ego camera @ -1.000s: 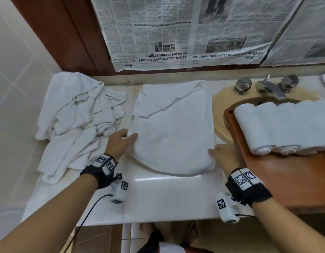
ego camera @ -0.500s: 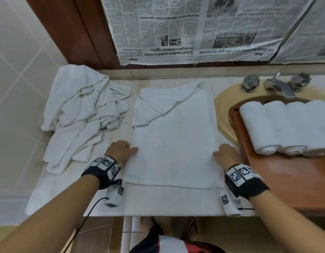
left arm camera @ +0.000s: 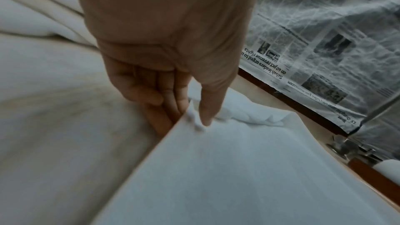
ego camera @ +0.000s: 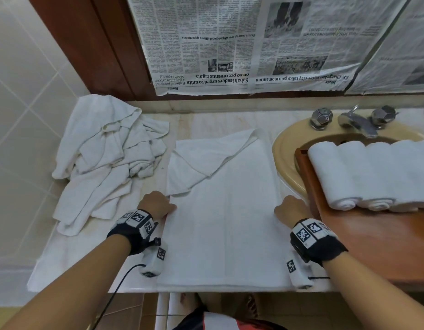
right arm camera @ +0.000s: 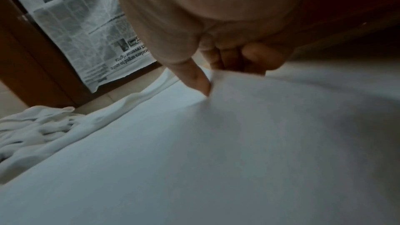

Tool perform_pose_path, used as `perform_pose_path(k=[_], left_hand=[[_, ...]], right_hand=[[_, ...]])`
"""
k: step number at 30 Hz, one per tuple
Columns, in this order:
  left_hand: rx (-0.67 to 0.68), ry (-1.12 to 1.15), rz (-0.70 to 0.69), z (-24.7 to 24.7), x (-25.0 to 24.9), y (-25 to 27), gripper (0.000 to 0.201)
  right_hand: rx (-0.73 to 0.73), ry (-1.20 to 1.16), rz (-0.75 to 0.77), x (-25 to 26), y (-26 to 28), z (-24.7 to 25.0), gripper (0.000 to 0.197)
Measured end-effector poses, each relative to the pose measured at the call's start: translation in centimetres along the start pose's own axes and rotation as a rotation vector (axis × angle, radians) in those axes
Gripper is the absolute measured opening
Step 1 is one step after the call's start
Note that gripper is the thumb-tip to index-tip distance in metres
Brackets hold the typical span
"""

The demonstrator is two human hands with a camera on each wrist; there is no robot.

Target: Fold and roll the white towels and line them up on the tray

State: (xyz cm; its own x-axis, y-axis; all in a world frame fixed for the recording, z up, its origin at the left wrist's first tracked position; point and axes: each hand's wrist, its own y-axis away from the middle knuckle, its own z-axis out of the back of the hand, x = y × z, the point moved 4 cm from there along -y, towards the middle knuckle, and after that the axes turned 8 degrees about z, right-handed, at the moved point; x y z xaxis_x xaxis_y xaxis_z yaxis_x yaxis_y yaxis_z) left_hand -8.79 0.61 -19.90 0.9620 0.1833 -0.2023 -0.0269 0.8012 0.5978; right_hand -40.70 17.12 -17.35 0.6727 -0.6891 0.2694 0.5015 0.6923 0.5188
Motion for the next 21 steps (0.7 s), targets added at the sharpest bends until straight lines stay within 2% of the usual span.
perform_pose_path(k=[3, 5, 6, 9, 11, 14, 16, 18, 19, 21], left_hand=[[0.142, -0.171, 0.023, -0.1, 1.4, 0.7, 0.03], [0.247, -0.188, 0.061, 0.1, 2.4, 1.0, 0.035], [0.254, -0.158, 0.073, 0.4, 2.6, 1.0, 0.042], [0.149, -0.011, 0.081, 1.5, 2.0, 1.0, 0.065], [0.082, 0.039, 0.085, 1.7, 0.8, 0.9, 0.07], [-0.026, -0.034, 0.07, 1.2, 0.0, 0.8, 0.07], [-0.023, -0.051, 0.067, 0.4, 0.3, 0.5, 0.07], [0.002, -0.038, 0.06, -0.3, 1.0, 0.5, 0.069], [0.004, -0.038, 0.055, -0.5, 1.5, 0.5, 0.067], [0.019, -0.034, 0.048, -1.0, 2.3, 0.6, 0.066]], right_hand=[[0.141, 0.093, 0.0, -0.7, 0.9, -0.7, 0.013], [0.132, 0.081, -0.005, -0.8, 0.9, -0.3, 0.021], [0.098, 0.056, -0.013, -0.6, 0.6, 0.0, 0.025], [-0.064, -0.01, -0.035, 0.3, -1.2, 0.9, 0.027], [-0.156, -0.068, -0.024, 0.8, -2.1, 1.2, 0.024], [-0.125, -0.049, 0.013, 1.4, -2.4, 0.5, 0.023], [-0.112, -0.017, -0.006, 1.2, -1.8, -0.2, 0.025], [-0.209, 0.039, 0.008, 1.4, -1.1, -0.8, 0.045], [-0.283, 0.074, 0.063, 2.0, -0.5, -1.0, 0.055], [-0.369, 0.131, 0.276, 4.2, 0.5, -1.8, 0.066]])
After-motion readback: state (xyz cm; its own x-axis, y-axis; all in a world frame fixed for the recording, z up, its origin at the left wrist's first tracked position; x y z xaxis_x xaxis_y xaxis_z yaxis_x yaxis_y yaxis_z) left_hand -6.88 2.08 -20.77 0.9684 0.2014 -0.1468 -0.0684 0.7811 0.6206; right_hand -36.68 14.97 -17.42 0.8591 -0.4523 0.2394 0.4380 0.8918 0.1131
